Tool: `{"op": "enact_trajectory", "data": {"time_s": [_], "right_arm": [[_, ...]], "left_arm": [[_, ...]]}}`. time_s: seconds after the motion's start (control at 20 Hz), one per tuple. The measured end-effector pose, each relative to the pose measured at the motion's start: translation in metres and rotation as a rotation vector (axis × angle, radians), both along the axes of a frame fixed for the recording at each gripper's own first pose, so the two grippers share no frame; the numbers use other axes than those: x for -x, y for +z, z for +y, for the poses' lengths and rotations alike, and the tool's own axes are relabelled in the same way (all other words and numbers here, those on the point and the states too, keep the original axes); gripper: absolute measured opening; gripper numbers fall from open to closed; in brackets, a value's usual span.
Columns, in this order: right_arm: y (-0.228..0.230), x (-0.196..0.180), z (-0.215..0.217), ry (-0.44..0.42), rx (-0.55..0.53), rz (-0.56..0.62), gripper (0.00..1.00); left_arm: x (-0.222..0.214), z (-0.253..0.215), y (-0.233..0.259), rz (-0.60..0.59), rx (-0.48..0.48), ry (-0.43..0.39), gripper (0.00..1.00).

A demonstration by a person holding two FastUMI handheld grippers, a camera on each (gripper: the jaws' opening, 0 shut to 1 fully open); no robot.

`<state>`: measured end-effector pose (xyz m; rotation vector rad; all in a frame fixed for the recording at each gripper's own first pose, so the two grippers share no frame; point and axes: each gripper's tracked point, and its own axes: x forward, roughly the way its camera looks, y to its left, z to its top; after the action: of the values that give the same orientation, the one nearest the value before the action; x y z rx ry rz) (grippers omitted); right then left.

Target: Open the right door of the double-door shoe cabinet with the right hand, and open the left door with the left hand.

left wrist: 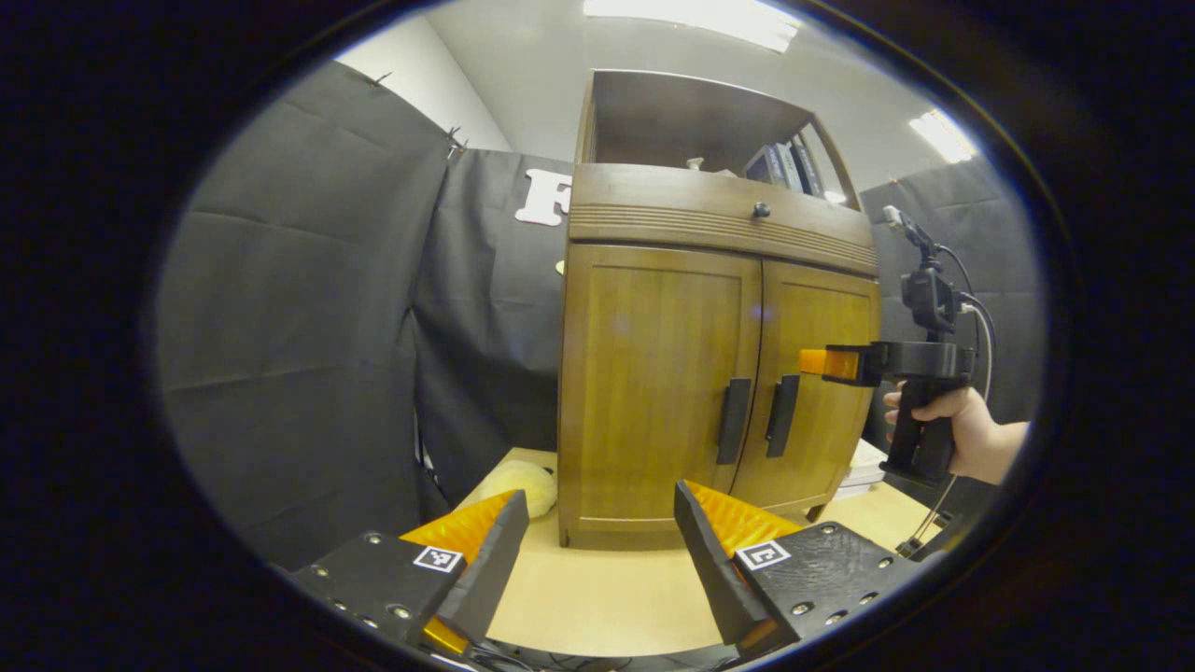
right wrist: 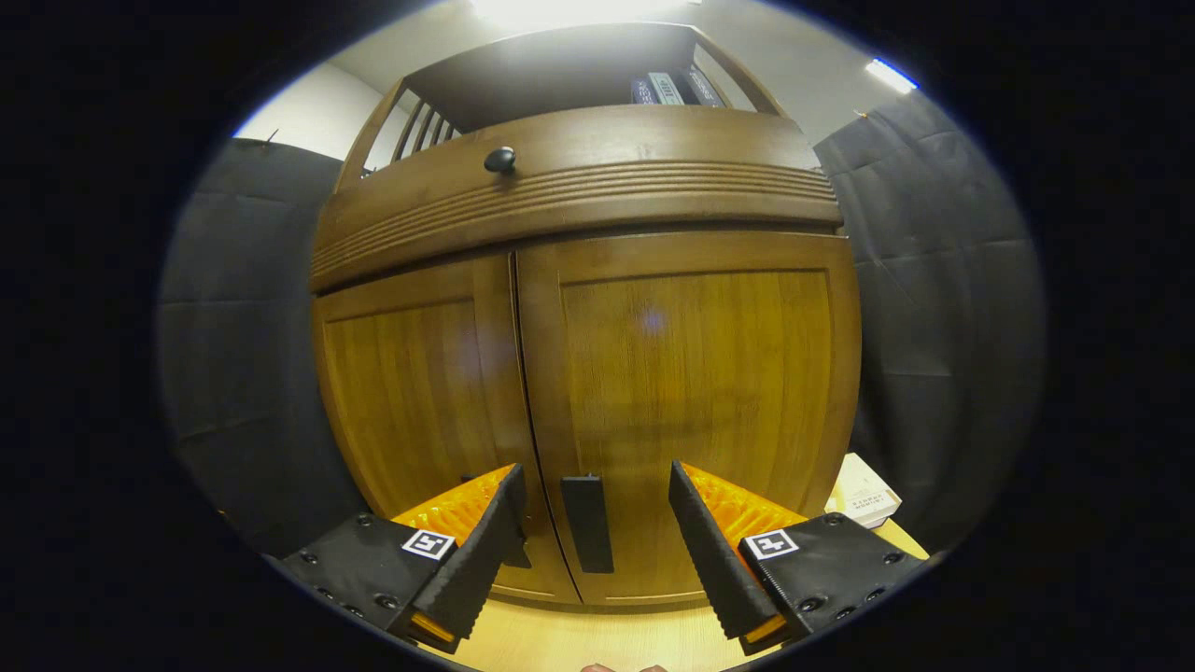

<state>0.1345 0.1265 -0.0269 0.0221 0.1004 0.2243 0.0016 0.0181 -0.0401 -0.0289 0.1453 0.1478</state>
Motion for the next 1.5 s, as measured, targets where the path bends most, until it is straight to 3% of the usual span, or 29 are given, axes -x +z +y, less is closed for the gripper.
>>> {"op": "enact_trajectory", "data": {"time_s": [0.5,1.1,1.2,1.25,1.35,1.5], "right_arm": [[-0.034,-0.039,0.013,-0.020,0.090,0.032,0.95],[-0.066,-0.059,0.011,-0.053,0.044,0.126,0.98],[-0.069,-0.061,0.020,-0.032,0.032,0.131,0.63],[-0.071,-0.058,0.024,-0.014,0.031,0.127,0.63],[-0.071,-0.058,0.025,-0.023,0.036,0.123,0.37],[-0.072,-0.059,0.025,-0.035,0.024,0.125,0.33]], "left_arm": [[-0.006,0.001,-0.010,0.056,0.019,-0.010,0.90],[-0.017,-0.003,-0.019,0.082,0.021,-0.039,0.92],[-0.016,-0.003,-0.017,0.082,0.020,-0.036,0.90],[-0.016,-0.003,-0.016,0.082,0.020,-0.035,0.90],[-0.015,-0.001,-0.015,0.092,0.030,-0.025,0.89],[-0.011,0.005,-0.011,0.076,0.038,-0.016,0.92]]}}
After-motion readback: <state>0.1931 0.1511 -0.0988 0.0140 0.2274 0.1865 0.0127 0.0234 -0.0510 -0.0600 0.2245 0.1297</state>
